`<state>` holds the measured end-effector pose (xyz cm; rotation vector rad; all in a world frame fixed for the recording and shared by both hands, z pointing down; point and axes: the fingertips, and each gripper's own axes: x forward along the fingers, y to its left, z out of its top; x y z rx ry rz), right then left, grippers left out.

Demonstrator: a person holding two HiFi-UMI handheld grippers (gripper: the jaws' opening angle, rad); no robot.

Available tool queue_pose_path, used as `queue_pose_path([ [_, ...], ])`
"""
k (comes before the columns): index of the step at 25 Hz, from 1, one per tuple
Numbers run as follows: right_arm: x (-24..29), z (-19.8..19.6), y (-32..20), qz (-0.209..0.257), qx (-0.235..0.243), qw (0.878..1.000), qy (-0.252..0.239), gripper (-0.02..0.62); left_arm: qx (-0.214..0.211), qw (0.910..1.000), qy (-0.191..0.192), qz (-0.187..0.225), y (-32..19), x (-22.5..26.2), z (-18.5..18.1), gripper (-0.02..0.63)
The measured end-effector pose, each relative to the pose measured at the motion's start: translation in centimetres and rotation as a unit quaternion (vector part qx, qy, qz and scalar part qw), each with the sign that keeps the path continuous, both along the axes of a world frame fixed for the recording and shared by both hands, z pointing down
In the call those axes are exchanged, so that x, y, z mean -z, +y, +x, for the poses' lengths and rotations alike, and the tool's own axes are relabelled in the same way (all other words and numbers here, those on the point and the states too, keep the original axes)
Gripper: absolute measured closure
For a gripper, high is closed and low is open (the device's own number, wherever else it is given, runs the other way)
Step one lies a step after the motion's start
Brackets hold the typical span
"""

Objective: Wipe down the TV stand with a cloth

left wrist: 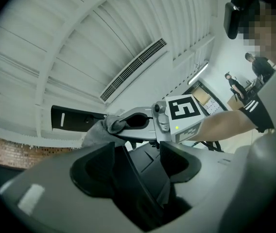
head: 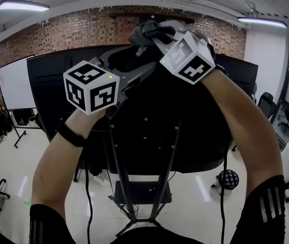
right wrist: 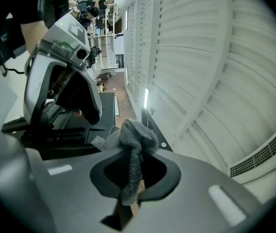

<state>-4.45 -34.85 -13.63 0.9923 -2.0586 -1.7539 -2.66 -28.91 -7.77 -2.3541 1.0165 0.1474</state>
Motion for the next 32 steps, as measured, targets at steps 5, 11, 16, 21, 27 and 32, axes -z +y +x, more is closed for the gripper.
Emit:
queue_pose_path([
  [5,-2.6,-0.2,0.0,0.014,-0.011,1.000,0.025,0.578,-0.003,1.0000,-0.003,-0.004,0.0,-2.5,0.1,0.290],
  [11,-6.9,-0.3,0.2,0.051,-0.025,0.996,0.071,0.578,0.011,0.9998,-0.015,0.001,-0.1,-5.5,-0.2,0.292],
  [16,-9.4,0.0,0.1,0.066,-0.037,0.994,0.084,0.578,0.007,0.9997,-0.023,0.004,0.9,-7.7,-0.2,0.296],
  [21,-12.0,-0.2,-0.1,0.061,-0.039,0.992,0.103,0.578,0.003,0.9998,-0.012,-0.014,0.8,-9.7,-0.4,0.299],
  [27,-15.9,-0.3,0.0,0.046,-0.045,0.990,0.129,0.578,-0.007,0.9991,0.010,-0.041,1.0,-12.7,-0.5,0.302],
  [32,-19.2,-0.6,-0.2,0.002,-0.050,0.988,0.146,0.578,-0.008,0.9982,0.016,-0.057,1.3,-15.4,-0.6,0.302],
])
